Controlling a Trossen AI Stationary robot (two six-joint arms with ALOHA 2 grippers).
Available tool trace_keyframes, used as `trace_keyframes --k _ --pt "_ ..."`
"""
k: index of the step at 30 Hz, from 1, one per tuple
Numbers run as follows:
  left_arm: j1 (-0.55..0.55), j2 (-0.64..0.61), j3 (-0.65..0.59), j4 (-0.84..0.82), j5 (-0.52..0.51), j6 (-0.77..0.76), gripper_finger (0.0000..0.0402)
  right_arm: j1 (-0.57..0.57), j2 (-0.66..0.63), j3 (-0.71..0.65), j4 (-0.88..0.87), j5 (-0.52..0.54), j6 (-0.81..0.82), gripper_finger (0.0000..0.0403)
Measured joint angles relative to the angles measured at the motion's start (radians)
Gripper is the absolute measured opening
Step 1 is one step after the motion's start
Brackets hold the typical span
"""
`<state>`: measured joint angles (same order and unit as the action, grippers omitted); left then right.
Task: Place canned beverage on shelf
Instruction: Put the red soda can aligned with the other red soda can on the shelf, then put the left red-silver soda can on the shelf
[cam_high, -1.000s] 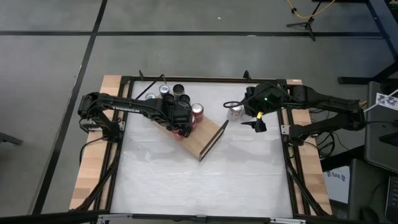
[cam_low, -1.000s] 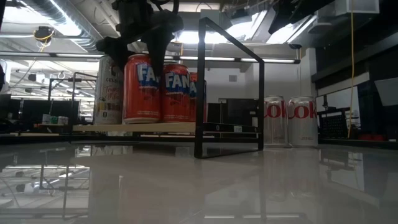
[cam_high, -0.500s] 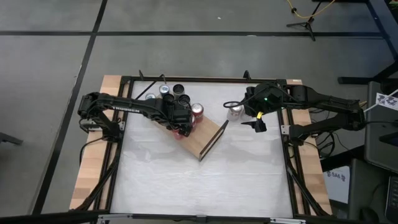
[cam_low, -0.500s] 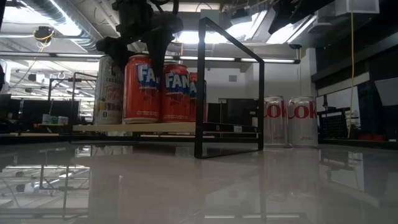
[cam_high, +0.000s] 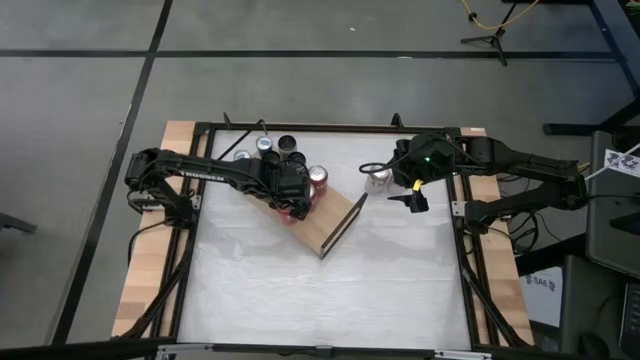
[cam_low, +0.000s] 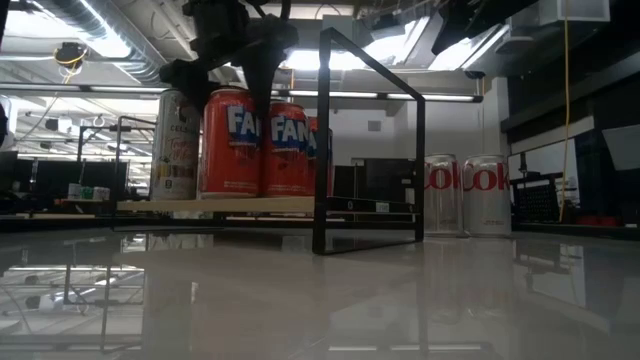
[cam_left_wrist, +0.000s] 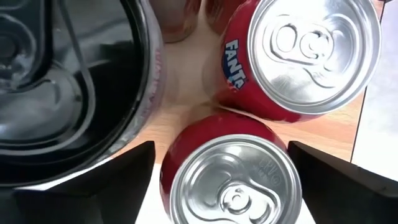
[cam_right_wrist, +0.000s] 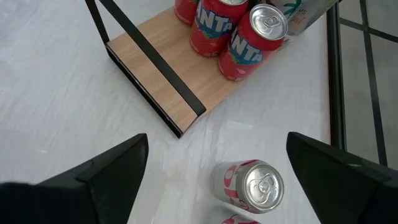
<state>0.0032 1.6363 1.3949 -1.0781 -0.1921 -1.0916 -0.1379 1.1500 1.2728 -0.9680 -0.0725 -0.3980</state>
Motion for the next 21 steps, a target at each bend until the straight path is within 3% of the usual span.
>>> trace_keyframes --k 7,21 --pt "0.0 0.0 0.0 -0.002 -0.007 0.0 0.0391 0.0 0.0 0.0 0.0 0.0 0.0 0.0379" --pt "-0.041 -0.024 0.0 0.022 -0.012 -0.009 0.0393 0.0 0.0 0.0 0.0 0.0 0.0 0.0379"
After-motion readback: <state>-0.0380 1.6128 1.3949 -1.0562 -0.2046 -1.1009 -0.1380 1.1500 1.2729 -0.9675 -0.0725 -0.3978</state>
